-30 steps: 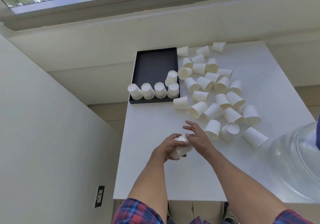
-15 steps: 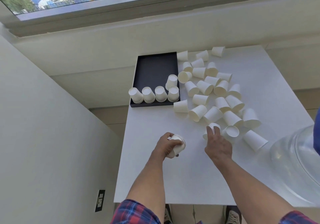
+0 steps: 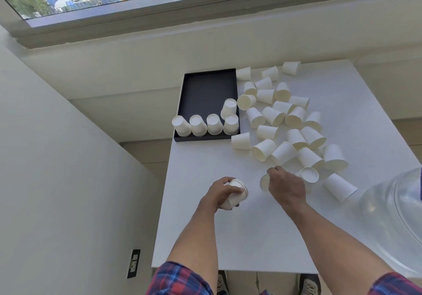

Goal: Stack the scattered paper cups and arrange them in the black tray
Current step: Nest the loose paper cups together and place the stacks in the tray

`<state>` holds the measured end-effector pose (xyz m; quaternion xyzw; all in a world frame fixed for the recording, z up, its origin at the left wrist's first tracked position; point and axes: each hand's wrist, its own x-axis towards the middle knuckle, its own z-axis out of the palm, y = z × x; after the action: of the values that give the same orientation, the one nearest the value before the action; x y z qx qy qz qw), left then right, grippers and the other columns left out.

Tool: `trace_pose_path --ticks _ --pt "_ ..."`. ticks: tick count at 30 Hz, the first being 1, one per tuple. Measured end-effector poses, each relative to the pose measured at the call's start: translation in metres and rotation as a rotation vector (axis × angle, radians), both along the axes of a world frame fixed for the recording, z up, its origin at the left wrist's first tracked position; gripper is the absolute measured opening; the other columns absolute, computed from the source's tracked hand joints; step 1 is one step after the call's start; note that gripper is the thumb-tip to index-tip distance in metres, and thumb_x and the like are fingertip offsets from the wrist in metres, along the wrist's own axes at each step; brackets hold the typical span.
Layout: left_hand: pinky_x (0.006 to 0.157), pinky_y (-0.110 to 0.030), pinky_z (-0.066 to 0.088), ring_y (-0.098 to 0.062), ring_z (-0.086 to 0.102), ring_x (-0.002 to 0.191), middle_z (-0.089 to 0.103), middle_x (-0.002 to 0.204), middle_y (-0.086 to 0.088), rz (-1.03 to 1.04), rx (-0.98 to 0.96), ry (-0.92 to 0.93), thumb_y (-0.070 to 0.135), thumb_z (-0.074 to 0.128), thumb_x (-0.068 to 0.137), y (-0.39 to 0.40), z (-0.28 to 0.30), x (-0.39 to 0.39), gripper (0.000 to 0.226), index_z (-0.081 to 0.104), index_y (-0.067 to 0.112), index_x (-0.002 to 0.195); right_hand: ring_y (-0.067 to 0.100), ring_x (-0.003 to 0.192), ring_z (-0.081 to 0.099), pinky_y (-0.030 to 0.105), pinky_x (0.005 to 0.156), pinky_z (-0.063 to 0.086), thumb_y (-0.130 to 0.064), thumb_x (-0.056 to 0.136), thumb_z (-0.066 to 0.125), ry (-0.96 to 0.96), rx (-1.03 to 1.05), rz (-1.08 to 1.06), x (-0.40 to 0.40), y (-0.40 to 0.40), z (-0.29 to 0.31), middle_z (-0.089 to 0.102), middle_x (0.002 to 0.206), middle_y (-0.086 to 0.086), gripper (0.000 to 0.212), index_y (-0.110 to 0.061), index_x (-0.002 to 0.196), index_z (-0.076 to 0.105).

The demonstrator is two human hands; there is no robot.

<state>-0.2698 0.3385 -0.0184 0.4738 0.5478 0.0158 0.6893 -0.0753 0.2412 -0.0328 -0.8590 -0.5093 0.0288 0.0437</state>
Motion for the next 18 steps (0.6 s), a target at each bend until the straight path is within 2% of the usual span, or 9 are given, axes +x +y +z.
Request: trace_pose_path --ticks 2,4,6,9,12,18 --pt "0.053 -0.025 0.052 -0.029 0.075 0.069 0.076 0.112 -0.013 0.003 -0.022 -0.008 0.018 0.080 0.081 0.002 0.002 -0.002 0.040 0.068 0.029 0.118 0.031 0.078 0.068 0.032 0.062 0.047 -0.018 0.095 0.059 0.200 0.166 -0.152 0.000 0.004 0.000 0.072 0.093 -0.004 0.015 -0.024 0.097 0.073" --pt "0.054 -0.024 0.048 -0.031 0.077 0.074 0.078 0.106 -0.012 -0.007 -0.045 -0.012 0.028 0.082 0.077 0.004 0.005 -0.004 0.043 0.070 0.026 0.118 0.023 0.083 0.066 0.034 0.067 0.049 -0.025 0.092 0.066 0.604 0.269 -0.306 0.002 0.009 0.004 0.072 0.091 -0.009 0.008 -0.030 0.091 0.073" --pt "0.056 -0.025 0.042 -0.034 0.078 0.083 0.079 0.102 -0.011 -0.023 -0.084 -0.040 0.042 0.083 0.070 0.006 0.009 -0.004 0.051 0.072 0.024 0.116 0.021 0.076 0.067 0.036 0.062 0.057 -0.022 0.089 0.072 0.950 0.319 -0.373 0.003 0.012 0.006 0.072 0.085 -0.009 0.009 -0.029 0.083 0.074" --pt "0.059 -0.028 0.042 -0.035 0.077 0.084 0.078 0.100 -0.011 -0.047 -0.135 -0.092 0.053 0.082 0.069 0.009 0.012 -0.004 0.059 0.072 0.023 0.119 0.016 0.063 0.061 0.026 0.052 0.049 -0.018 0.088 0.075 1.170 0.318 -0.338 0.000 0.011 0.008 0.074 0.078 -0.003 0.010 -0.026 0.083 0.080" --pt "0.056 -0.027 0.044 -0.034 0.075 0.080 0.077 0.098 -0.011 -0.085 -0.173 -0.110 0.052 0.080 0.071 0.010 0.013 -0.005 0.065 0.070 0.020 0.126 0.014 0.052 0.050 0.023 0.046 0.040 -0.016 0.087 0.077 1.375 0.356 -0.300 -0.003 0.012 0.008 0.072 0.072 0.005 0.008 -0.021 0.087 0.083" --pt "0.059 -0.027 0.044 -0.034 0.071 0.079 0.074 0.104 -0.013 -0.029 -0.201 -0.216 0.049 0.078 0.070 0.013 0.014 -0.012 0.062 0.071 0.023 0.126 0.017 0.046 0.046 0.025 0.043 0.036 -0.019 0.084 0.080 1.520 0.445 -0.294 -0.008 0.016 0.012 0.067 0.065 0.007 0.011 -0.014 0.094 0.083"
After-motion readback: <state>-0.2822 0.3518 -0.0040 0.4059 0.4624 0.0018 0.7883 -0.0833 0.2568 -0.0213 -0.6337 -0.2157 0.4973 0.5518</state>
